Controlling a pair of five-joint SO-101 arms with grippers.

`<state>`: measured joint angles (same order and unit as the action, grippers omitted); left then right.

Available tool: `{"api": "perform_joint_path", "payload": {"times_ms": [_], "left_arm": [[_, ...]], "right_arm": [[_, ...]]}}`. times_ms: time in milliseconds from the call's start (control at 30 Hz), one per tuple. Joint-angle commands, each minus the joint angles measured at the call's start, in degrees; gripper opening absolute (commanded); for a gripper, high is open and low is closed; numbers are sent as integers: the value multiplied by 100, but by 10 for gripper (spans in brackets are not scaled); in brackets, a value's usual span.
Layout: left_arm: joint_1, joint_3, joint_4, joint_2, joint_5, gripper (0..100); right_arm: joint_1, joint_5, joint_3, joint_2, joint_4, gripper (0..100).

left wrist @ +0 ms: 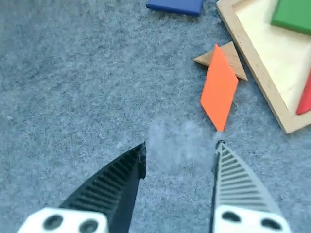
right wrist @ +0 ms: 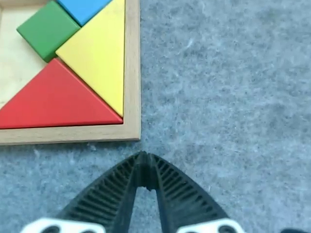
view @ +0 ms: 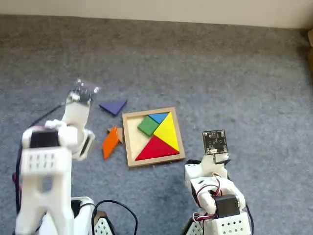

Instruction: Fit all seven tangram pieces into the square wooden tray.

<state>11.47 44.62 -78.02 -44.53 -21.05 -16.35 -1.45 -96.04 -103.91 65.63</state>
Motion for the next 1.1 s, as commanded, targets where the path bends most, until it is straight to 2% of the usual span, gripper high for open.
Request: {"api": "perform_joint_path", "payload": {"times_ms": [0, 133, 333, 467, 567, 733, 900, 1067], "left_arm": [[40, -760, 554, 1402, 167, 235], [4, -1121, 844, 2193, 677, 238], [-558, -1393, 853, 2791, 1565, 238], [-840, -1393, 888, 3081, 1952, 238], [-919, -1349, 1248, 3336, 2154, 238], [-936, -1420, 1468, 4031, 2136, 238], [-936, -1481, 1433, 4488, 1459, 235], [-927, -1446, 1424, 4593, 1415, 235]], "right_arm": [[119, -18, -505, -75, 22, 4], [119, -18, -505, -75, 22, 4], [119, -18, -505, -75, 22, 4], [119, -18, -505, -75, 22, 4], [119, -18, -505, -75, 22, 4], [119, -18, -505, -75, 22, 4], [233, -18, -505, -84, 22, 4], [382, -18, -505, -92, 22, 4]]}}
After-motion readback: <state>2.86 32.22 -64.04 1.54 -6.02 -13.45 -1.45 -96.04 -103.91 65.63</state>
